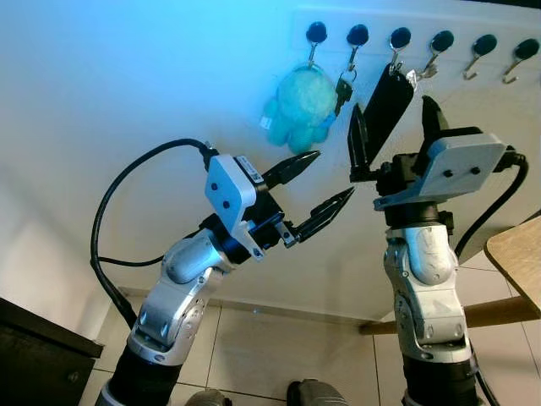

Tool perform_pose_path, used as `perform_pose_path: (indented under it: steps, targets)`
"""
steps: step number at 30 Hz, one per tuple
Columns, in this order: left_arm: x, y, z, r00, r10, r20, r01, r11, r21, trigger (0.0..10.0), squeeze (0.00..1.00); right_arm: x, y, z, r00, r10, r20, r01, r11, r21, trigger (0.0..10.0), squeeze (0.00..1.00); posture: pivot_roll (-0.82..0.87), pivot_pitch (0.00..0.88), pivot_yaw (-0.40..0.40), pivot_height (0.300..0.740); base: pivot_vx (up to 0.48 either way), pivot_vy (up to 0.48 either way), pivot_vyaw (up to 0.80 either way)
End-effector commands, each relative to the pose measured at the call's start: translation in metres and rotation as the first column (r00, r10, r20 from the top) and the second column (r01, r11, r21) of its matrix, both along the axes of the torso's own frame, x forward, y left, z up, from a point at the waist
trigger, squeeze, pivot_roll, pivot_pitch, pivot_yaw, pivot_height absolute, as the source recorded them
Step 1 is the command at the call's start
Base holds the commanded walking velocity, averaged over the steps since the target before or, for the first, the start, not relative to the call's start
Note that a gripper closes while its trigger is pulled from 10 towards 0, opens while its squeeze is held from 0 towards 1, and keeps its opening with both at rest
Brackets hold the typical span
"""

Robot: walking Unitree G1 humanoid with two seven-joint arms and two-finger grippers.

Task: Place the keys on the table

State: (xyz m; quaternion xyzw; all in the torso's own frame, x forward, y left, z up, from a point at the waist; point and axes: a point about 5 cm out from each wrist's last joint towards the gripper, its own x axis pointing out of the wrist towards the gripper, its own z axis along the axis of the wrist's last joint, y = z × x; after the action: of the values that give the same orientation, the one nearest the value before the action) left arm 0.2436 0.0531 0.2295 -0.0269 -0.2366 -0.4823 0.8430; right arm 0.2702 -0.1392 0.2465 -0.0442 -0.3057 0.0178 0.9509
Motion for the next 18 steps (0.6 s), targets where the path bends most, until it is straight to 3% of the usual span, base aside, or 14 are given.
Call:
perform_pose_path:
  steps: [1,3,4,6,7,18]
  targets:
    - [-0.0022,-0.0004,0.0008,1.000,-0.007,0.016,0.007,1.000,0.016,10.0,0.00,0.0046,-0.0034,-0.0059,0.999,-0.023,-0.043,0.023,1.000,0.005,10.0,0.00,0.03,0.120,-0.006,0.740,0.000,0.000,0.00]
    - [-0.0021,-0.0003,0.0010,1.000,-0.006,0.016,0.006,1.000,0.016,10.0,0.00,0.0068,-0.0032,-0.0072,0.998,-0.022,-0.057,0.022,1.000,0.004,10.0,0.00,0.03,0.120,-0.006,0.740,0.000,0.000,0.00]
    - [-0.0019,0.0000,0.0012,1.000,-0.005,0.017,0.004,1.000,0.015,10.0,0.00,0.0077,-0.0028,-0.0075,0.998,-0.018,-0.060,0.018,1.000,0.003,3.6,0.00,0.03,0.120,-0.006,0.740,0.000,0.000,0.00]
    - [-0.0018,0.0002,0.0014,1.000,-0.004,0.017,0.003,1.000,0.014,10.0,0.00,0.0082,-0.0026,-0.0076,0.998,-0.015,-0.063,0.015,1.000,0.002,3.6,0.00,0.03,0.122,-0.008,0.740,0.000,0.000,0.00]
    - [-0.0016,0.0006,0.0017,1.000,-0.002,0.018,0.001,1.000,0.015,10.0,0.00,0.0089,-0.0018,-0.0079,0.998,-0.005,-0.064,0.006,1.000,0.007,0.0,0.00,0.04,0.122,-0.008,0.740,0.000,0.000,0.00]
    - [-0.0012,0.0009,0.0025,1.000,0.000,0.021,0.000,1.000,0.012,10.0,0.00,0.0082,0.0010,-0.0062,0.998,0.005,-0.058,-0.004,1.000,0.017,0.0,0.00,0.03,0.120,-0.006,0.740,0.000,0.000,0.00]
